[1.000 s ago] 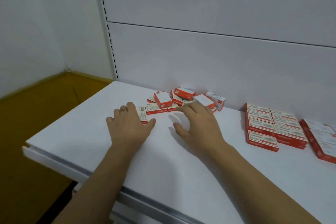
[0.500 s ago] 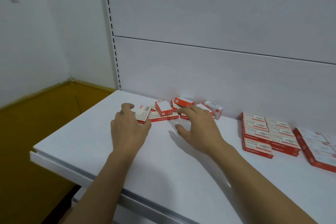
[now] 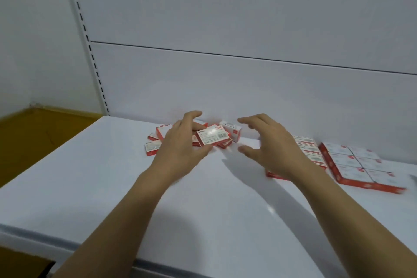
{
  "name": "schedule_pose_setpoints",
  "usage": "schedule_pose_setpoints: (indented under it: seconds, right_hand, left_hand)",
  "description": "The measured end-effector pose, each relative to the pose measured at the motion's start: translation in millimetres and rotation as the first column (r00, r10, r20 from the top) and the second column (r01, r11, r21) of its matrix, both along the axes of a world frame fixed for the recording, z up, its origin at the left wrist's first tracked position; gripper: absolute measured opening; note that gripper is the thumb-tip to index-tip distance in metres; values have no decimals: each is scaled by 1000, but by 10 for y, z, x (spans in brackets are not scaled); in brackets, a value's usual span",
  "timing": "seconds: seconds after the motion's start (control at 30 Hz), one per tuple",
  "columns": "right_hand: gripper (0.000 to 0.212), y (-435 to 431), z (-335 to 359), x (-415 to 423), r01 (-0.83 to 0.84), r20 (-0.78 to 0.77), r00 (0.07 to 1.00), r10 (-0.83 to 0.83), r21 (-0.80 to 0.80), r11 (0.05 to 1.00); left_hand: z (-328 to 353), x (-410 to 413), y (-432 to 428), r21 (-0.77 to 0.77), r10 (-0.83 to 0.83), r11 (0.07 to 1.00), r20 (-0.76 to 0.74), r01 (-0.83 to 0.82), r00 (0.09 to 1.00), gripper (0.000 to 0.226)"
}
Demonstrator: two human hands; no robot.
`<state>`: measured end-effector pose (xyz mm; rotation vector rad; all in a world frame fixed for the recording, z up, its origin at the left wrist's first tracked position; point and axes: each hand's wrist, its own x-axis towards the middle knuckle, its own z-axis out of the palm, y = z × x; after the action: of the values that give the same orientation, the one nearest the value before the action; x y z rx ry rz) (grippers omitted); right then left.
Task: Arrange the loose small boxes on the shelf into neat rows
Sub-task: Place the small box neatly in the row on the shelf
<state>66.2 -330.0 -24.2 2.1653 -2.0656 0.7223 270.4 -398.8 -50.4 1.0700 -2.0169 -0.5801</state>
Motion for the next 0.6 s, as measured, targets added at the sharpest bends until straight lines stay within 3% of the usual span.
schedule_pose_setpoints:
  seconds: [0.27,0.47,0.6]
  right_hand:
    - [78,236,6,-520,150,120,981,-153,32,988]
    - [81,401,-193,-533,106,264,958,-111,33,994]
    - [83,403,-241,-416,80,238,968,-81,15,997]
  left_hand:
    - [-62,-828,33,-19,-285,958,-45,285,957,67]
    - [-270,-795,86,-52,-353,934,2,352,936,59]
    - [-250,-708,93,-32,-376,926,27,377,926,61]
